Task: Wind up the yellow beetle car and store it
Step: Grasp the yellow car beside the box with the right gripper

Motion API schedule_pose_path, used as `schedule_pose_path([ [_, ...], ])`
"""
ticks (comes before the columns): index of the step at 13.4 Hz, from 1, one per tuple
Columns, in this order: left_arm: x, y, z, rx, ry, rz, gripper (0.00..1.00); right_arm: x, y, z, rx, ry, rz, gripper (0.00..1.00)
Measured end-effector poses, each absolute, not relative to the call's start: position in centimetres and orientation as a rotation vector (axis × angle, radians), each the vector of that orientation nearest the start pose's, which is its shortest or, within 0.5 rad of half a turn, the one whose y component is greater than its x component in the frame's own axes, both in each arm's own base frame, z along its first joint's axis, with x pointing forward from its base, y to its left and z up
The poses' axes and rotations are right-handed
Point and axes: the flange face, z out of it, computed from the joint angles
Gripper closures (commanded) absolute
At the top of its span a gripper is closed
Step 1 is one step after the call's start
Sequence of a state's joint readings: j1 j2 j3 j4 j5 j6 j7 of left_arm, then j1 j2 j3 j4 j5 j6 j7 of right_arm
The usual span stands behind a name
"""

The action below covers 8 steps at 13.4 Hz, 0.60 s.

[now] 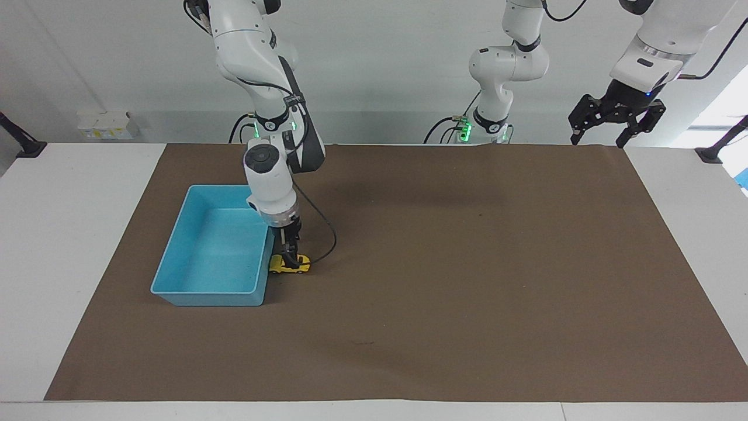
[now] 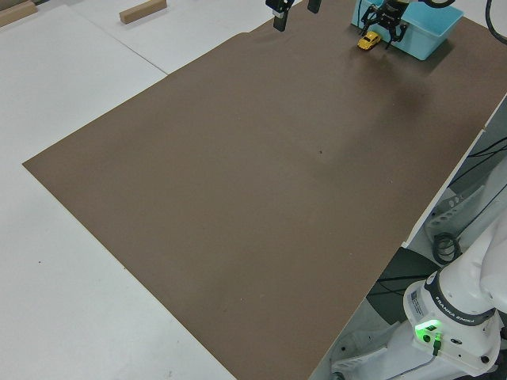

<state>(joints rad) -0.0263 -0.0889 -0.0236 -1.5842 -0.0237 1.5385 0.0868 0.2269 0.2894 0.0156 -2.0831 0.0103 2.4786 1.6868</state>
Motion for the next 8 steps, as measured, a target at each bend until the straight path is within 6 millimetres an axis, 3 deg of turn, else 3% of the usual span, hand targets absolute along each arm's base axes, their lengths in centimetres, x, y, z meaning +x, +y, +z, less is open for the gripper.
schedule_pose_path([
  [3,52.3,-2.9,66.3,-3.154,0.218,-0.069,0.00,58.0,13.5,29.8,-2.288,1.997,-0.094,0.93],
  [4,52.3,-2.9,66.3,-3.154,0.218,-0.069,0.00,58.2,13.5,30.1,-2.287,1.983,-0.105,1.00],
  [8,52.3,-2.9,66.3,-3.154,0.218,-0.069,0.00,58.4,13.7,30.7,-2.283,1.969,-0.117,1.00],
])
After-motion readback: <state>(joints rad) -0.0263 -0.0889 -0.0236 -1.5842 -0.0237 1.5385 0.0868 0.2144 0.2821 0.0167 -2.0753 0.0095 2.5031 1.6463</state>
